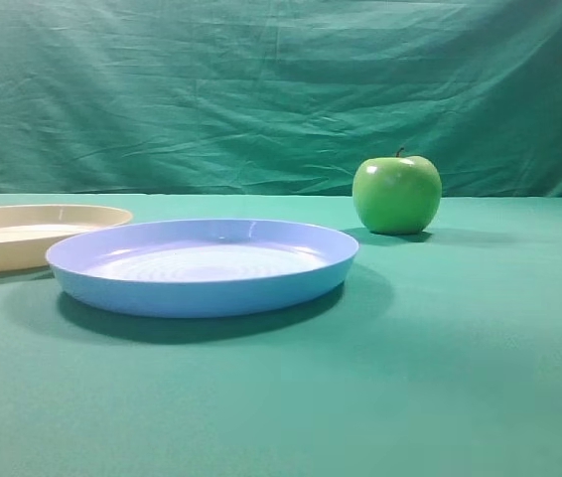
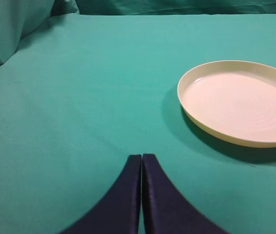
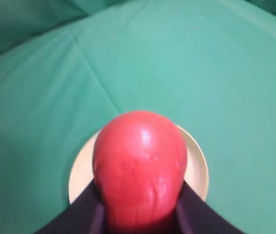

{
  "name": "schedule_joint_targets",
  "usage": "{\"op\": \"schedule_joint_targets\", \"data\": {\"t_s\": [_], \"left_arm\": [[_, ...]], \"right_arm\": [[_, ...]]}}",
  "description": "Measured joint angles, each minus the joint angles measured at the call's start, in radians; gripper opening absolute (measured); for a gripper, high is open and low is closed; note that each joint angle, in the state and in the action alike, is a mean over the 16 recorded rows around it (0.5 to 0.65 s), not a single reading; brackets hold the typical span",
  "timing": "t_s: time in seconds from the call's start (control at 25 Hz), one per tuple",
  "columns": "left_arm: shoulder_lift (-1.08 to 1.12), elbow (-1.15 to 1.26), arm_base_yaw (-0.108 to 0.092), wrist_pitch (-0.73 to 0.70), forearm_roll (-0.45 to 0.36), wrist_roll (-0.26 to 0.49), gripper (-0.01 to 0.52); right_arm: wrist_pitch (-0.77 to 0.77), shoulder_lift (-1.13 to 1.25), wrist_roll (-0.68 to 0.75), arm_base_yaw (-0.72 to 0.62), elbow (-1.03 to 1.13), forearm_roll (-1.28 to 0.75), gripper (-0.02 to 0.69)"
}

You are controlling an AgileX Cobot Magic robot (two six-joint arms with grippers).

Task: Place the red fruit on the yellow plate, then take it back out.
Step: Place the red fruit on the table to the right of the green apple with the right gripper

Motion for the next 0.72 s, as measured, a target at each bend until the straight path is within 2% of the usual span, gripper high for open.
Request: {"op": "schedule_joint_targets", "data": {"t_s": [0.24,0.72], "left_arm": [[0.0,0.0,0.0,0.0,0.0,0.0,0.0],[0.0,0.0,0.0,0.0,0.0,0.0,0.0]], "right_arm": [[-0.045,-0.178,0.113,-0.022,0.185,-0.111,0.194],[-0.265,-0.556,0.184,-0.093,0.645,-0.153,0.194]]}}
